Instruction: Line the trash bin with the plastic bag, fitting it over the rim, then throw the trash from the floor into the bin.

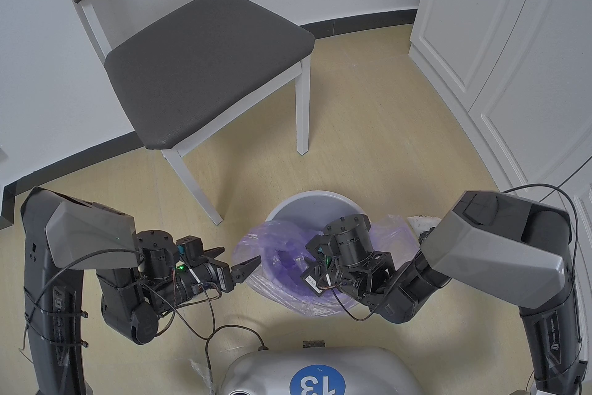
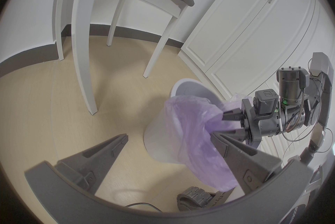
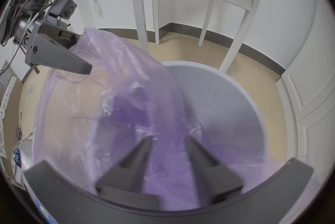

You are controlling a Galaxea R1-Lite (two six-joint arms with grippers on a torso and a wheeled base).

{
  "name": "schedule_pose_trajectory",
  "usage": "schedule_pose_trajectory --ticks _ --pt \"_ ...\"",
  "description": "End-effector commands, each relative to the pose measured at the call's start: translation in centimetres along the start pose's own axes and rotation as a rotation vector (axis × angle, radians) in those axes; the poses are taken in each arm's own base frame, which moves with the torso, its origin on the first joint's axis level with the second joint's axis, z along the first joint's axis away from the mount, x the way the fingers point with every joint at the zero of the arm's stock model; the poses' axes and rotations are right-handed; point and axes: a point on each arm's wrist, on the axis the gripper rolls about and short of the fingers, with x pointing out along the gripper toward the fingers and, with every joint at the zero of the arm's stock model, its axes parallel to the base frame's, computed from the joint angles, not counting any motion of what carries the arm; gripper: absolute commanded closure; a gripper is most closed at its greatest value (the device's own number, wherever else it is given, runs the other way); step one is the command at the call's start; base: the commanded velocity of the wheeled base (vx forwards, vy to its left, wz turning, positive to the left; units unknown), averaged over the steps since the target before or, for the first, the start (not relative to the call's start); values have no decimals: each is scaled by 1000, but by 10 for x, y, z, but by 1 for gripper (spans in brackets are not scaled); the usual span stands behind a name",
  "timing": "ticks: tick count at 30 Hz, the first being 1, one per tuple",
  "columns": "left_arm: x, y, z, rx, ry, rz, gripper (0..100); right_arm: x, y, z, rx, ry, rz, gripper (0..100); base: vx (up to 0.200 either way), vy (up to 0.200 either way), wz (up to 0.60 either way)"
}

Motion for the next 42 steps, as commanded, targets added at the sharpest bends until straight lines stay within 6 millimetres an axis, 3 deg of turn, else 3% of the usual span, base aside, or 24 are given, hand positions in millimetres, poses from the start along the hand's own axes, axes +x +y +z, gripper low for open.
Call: schedule_pose_trajectory --ticks 1,11,16,21,31,42 --pt "0 0 3 6 -19 -3 0 -1 -1 1 -1 -4 -3 100 0 0 0" --pt "0 0 3 6 -20 -2 0 -40 -45 53 38 -99 -69 100 0 0 0" --pt "0 0 3 6 -19 -3 0 -42 -60 62 40 -102 -95 100 0 0 0" --pt "0 0 2 6 -20 -2 0 -35 -69 77 51 -130 -109 100 0 0 0" --pt "0 1 5 9 -31 -1 0 -1 -66 84 55 -158 -120 100 0 0 0" --pt "0 3 5 6 -30 5 0 15 -62 93 69 -206 -123 100 0 0 0"
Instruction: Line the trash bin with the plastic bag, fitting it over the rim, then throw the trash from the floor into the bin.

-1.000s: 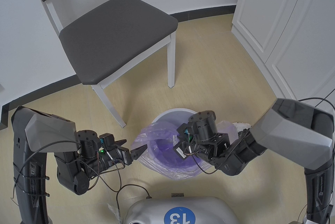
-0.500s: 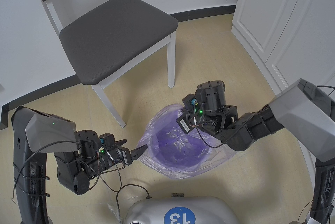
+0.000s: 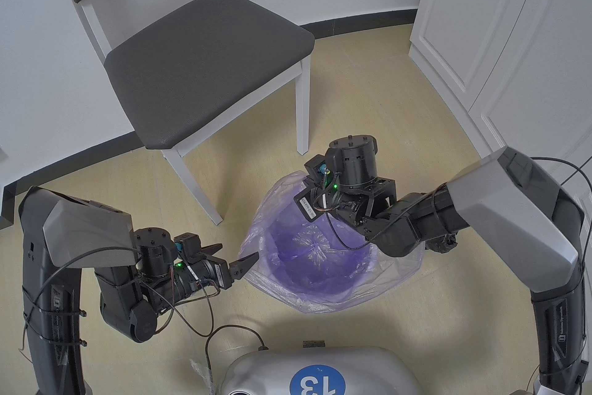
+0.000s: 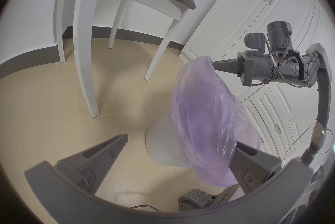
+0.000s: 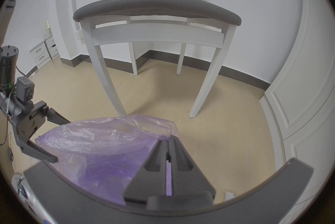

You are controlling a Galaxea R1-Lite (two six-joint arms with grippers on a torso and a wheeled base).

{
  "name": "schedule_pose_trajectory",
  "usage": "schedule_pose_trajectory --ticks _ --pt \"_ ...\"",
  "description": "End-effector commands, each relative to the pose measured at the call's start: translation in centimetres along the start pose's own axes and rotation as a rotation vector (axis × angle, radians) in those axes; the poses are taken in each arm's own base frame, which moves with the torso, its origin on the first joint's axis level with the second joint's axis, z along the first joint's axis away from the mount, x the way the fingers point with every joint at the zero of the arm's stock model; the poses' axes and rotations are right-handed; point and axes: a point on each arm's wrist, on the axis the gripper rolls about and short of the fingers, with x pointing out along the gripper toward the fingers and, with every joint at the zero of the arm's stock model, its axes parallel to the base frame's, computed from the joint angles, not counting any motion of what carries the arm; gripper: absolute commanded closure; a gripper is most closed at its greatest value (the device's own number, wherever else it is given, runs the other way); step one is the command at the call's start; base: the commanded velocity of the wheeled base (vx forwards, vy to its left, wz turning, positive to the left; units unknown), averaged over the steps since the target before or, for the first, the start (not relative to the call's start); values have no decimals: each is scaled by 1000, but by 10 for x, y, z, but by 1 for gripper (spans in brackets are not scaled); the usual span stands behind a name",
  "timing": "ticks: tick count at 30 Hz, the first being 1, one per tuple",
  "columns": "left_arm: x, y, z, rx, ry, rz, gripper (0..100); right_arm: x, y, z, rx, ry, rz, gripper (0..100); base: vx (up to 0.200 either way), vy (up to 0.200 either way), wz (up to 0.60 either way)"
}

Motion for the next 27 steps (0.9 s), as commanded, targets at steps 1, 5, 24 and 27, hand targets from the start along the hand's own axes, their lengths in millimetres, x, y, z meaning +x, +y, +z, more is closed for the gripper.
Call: schedule_pose_trajectory --ticks 1,5,24,27 --pt "0 0 2 5 -16 -2 0 10 4 -4 10 -12 -2 100 0 0 0" --pt "-1 0 3 6 -20 -1 0 10 5 0 13 -39 -8 100 0 0 0" --pt "2 -3 8 16 -45 2 0 -31 -13 23 56 -80 -21 0 0 0 0" --pt "3 -3 10 17 -57 17 0 -42 -21 25 58 -73 -30 0 0 0 0"
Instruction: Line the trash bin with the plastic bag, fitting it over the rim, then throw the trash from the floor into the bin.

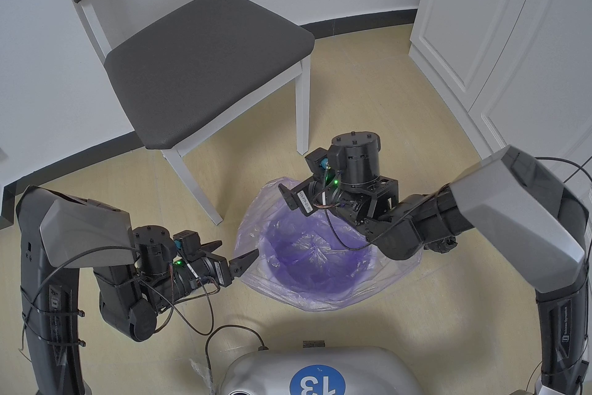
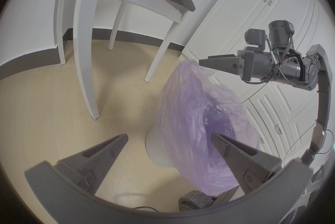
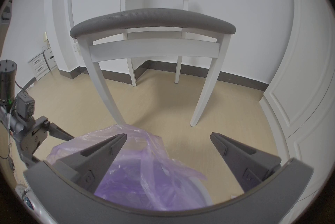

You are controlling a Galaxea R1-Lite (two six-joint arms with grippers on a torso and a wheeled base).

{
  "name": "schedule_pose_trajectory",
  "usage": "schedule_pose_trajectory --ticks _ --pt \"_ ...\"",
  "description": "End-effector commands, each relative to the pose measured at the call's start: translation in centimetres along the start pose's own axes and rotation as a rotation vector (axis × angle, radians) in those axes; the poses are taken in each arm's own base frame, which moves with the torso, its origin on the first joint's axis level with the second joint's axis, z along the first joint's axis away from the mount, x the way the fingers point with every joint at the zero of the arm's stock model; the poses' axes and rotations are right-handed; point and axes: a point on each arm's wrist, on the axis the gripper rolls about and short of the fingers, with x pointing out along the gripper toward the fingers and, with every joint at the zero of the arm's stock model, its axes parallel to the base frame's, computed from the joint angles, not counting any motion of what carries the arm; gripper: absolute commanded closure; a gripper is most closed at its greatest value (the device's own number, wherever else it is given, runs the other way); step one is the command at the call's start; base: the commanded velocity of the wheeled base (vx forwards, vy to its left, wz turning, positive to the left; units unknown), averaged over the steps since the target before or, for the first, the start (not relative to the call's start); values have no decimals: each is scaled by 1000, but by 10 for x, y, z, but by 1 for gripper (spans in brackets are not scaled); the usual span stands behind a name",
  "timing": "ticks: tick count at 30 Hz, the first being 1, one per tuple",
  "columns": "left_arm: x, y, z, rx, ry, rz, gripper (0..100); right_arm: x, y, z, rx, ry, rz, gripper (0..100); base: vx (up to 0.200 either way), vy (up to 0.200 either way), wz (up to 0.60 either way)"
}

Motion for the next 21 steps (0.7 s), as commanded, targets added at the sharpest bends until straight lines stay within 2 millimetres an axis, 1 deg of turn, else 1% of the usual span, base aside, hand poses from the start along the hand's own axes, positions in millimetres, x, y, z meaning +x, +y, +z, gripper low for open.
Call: schedule_pose_trajectory --ticks 1,3,5,7,9,14,17,21 --pt "2 -1 4 9 -33 9 0 -30 -18 18 5 -12 -19 0 0 0 0" --pt "3 -1 4 9 -33 9 0 -49 -20 9 -14 41 -3 0 0 0 0" --pt "4 -2 4 10 -35 7 0 -66 -20 -11 -72 135 26 0 0 0 0" --pt "7 -1 6 13 -47 14 0 -74 -23 -33 -129 207 36 0 0 0 0" --pt "11 -1 4 14 -50 22 0 -77 -24 -45 -142 239 39 0 0 0 0" --pt "20 -5 1 20 -60 48 0 -79 -34 -62 -183 273 35 0 0 0 0" --pt "26 -3 3 18 -85 78 0 -72 -39 -73 -217 293 39 0 0 0 0" --pt "27 -2 2 22 -86 89 0 -61 -42 -84 -218 284 18 0 0 0 0"
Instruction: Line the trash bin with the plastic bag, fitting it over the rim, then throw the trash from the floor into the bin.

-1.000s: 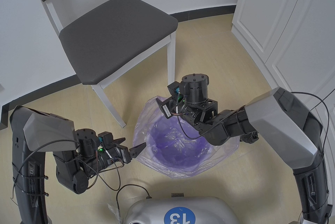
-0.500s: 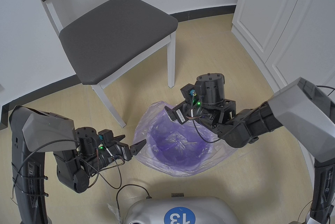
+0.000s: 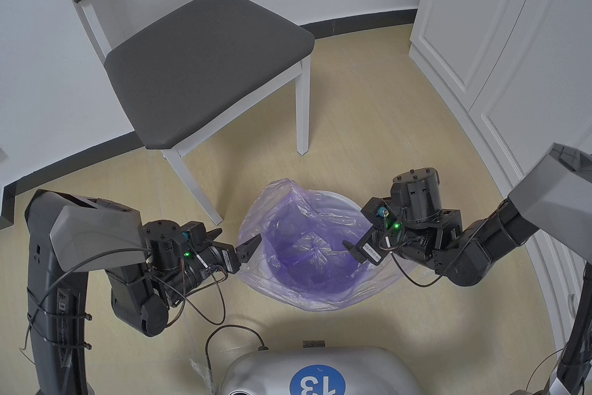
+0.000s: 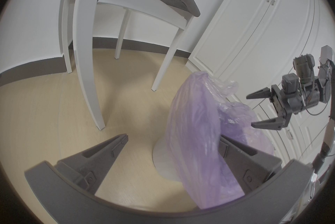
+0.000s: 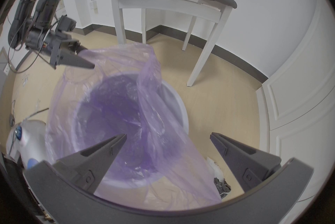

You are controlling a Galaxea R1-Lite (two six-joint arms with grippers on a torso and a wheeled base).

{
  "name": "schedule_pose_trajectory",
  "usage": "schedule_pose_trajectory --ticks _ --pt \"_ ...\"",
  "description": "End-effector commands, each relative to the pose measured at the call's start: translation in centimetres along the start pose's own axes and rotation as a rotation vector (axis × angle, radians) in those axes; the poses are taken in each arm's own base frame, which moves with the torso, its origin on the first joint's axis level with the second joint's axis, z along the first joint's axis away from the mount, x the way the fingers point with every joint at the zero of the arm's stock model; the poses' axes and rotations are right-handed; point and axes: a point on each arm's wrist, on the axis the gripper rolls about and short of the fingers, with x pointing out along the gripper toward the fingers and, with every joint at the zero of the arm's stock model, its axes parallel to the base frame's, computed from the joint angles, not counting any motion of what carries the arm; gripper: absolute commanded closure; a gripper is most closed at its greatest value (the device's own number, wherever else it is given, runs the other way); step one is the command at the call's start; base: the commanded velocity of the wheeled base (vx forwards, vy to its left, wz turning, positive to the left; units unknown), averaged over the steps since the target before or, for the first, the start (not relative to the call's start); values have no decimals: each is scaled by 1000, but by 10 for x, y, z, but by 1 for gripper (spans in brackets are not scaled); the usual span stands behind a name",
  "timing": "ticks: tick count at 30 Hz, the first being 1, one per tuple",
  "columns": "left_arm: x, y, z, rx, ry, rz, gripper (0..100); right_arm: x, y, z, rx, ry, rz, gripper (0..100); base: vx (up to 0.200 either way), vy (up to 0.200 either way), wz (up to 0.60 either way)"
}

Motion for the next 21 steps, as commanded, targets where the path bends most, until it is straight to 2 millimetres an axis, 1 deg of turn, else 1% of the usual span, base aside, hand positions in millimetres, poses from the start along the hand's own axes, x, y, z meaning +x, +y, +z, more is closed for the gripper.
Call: schedule_pose_trajectory --ticks 1,5,6,9,14,21 --pt "5 1 -5 4 -6 6 0 16 -3 -15 5 20 -17 0 0 0 0" --pt "7 7 -7 4 -10 35 0 31 -13 -16 26 -6 -61 0 0 0 0" --pt "7 7 -7 4 -10 35 0 31 -13 -16 26 -6 -61 0 0 0 0" --pt "7 13 -3 4 -27 55 0 40 -24 -9 49 -36 -96 0 0 0 0" --pt "7 14 -1 6 -36 78 0 40 -29 0 88 -65 -119 0 0 0 0" --pt "6 7 -7 21 -16 85 0 42 -33 3 210 -86 -128 0 0 0 0"
